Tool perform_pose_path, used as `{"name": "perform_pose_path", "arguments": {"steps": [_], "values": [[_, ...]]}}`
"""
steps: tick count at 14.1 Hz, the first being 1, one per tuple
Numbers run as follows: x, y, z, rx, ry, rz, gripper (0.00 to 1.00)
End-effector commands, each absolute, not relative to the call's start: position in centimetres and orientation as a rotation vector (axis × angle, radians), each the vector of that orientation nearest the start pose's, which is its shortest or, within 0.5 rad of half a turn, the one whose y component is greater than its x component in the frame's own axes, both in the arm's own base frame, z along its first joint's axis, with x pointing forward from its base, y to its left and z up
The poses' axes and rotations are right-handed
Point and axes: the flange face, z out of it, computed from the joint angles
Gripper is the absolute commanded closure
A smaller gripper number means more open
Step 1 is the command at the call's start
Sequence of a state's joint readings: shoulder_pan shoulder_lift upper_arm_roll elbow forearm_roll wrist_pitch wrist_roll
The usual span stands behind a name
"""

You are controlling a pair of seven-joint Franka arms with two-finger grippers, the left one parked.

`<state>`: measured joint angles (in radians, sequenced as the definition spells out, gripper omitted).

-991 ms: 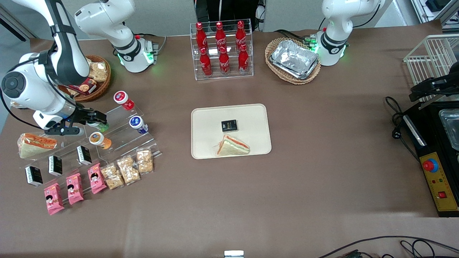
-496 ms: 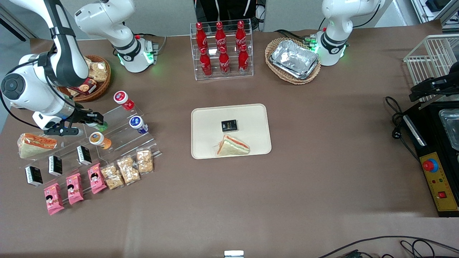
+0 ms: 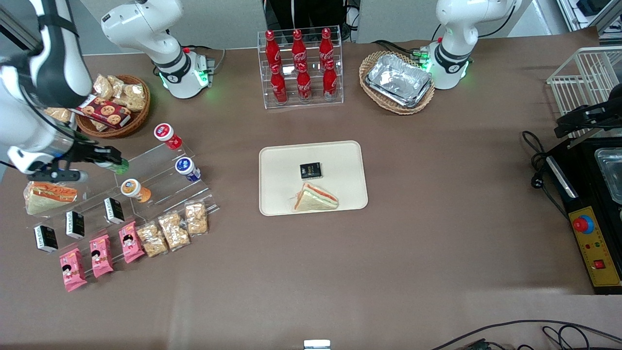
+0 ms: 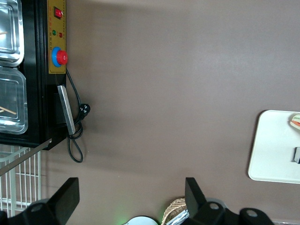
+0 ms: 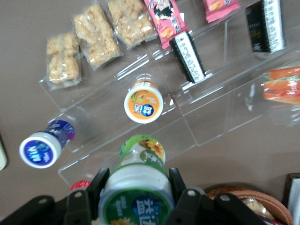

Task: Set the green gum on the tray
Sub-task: 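Lift the green-labelled bottle and carry it over the cream tray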

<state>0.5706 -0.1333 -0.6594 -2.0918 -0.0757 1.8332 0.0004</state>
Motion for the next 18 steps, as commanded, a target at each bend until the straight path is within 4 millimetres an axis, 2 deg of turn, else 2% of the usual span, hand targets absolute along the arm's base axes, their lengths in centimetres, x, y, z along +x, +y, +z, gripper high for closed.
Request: {"name": "perform_pose_path", "arguments": {"steps": [1, 2, 4, 5, 7, 10, 11, 12, 15, 18], "values": [[51.2, -5.0, 54.1, -3.139, 0.048, 0.248, 0.61], [51.3, -4.9, 56.3, -3.144, 0.049, 0.235, 0.61], [51.1, -4.5, 59.4, -3.130, 0.059, 0.250, 0.61], [51.2, -3.9, 60.3, -3.093, 0.064, 0.262, 0.61], [51.2, -2.2, 60.3, -3.043, 0.098, 0.285, 0.61], [51.2, 7.7, 59.3, -3.027, 0.153, 0.333, 0.61], [51.2, 11.2, 58.3, -3.010, 0.163, 0.358, 0.61], [51.3, 13.4, 57.5, -2.988, 0.180, 0.366, 0.61], [50.6, 21.3, 53.2, -2.971, 0.120, 0.351, 0.61], [49.2, 28.7, 47.0, -3.018, 0.127, 0.258, 0.61]]}}
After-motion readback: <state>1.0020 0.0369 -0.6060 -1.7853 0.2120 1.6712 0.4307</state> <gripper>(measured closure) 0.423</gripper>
